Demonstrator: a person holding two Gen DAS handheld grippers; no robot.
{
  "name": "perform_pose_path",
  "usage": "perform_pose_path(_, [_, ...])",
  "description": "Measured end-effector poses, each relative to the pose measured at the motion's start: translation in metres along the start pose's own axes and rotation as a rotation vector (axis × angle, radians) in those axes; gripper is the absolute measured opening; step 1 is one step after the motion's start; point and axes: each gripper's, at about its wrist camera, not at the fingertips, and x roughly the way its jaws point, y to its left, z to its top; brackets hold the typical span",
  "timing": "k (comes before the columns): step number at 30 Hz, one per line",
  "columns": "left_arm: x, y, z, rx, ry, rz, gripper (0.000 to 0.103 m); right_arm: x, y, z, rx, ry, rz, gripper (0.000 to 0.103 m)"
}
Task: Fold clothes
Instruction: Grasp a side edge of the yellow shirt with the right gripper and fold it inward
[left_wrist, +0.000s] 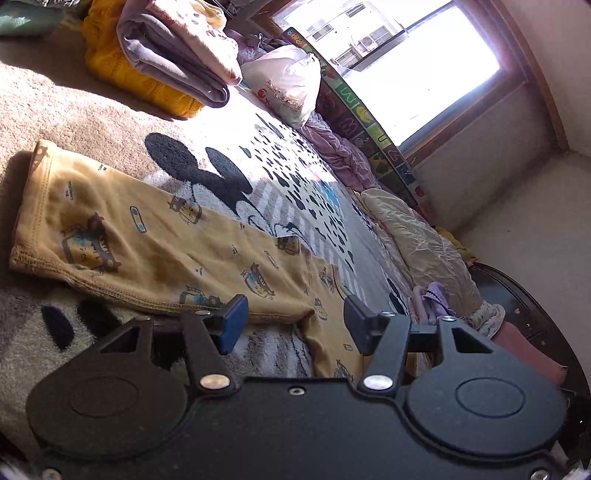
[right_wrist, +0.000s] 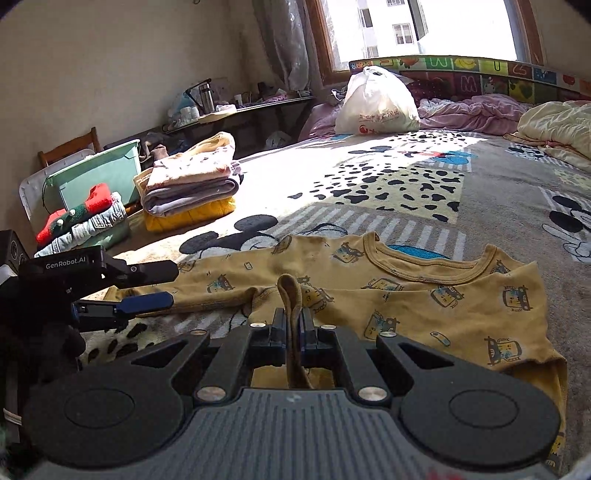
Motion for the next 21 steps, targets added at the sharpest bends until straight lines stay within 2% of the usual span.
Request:
perform_pose_path(3, [0.001, 0.0, -0.001, 0.007, 0.005, 0.002, 0.056, 0.007, 0.005, -0.004, -0.022, 0.016, -0.024, 0.008])
perform_pose_path(7, [0.002, 0.006, -0.001, -0.007, 0.005, 0.018, 0.056, 0.03, 0.014, -0.005, -0.06, 0.081, -0.089, 0.01])
perform_pose_path(8, [0.002, 0.008, -0.001, -0.015, 0.006, 0.021, 0.056, 0.034, 0.015, -0.007, -0.05, 0.093, -0.08, 0.012])
perform_pose_path(11, [0.003, 0.01, 0.0, -0.025, 0.007, 0.022, 0.056, 0.04, 0.019, -0.01, -0.035, 0.108, -0.053, 0.034])
perform_pose_path(16, [0.001, 0.016, 0.002, -0.023, -0.01, 0.03, 0.056, 0.024, 0.026, -0.015, -0.026, 0.079, -0.007, 0.037])
perform_pose_path(21, [-0.018, 0.028, 0.012, -0.042, -0.076, 0.095, 0.056, -0.011, 0.002, -0.023, 0.121, 0.032, 0.036, 0.041])
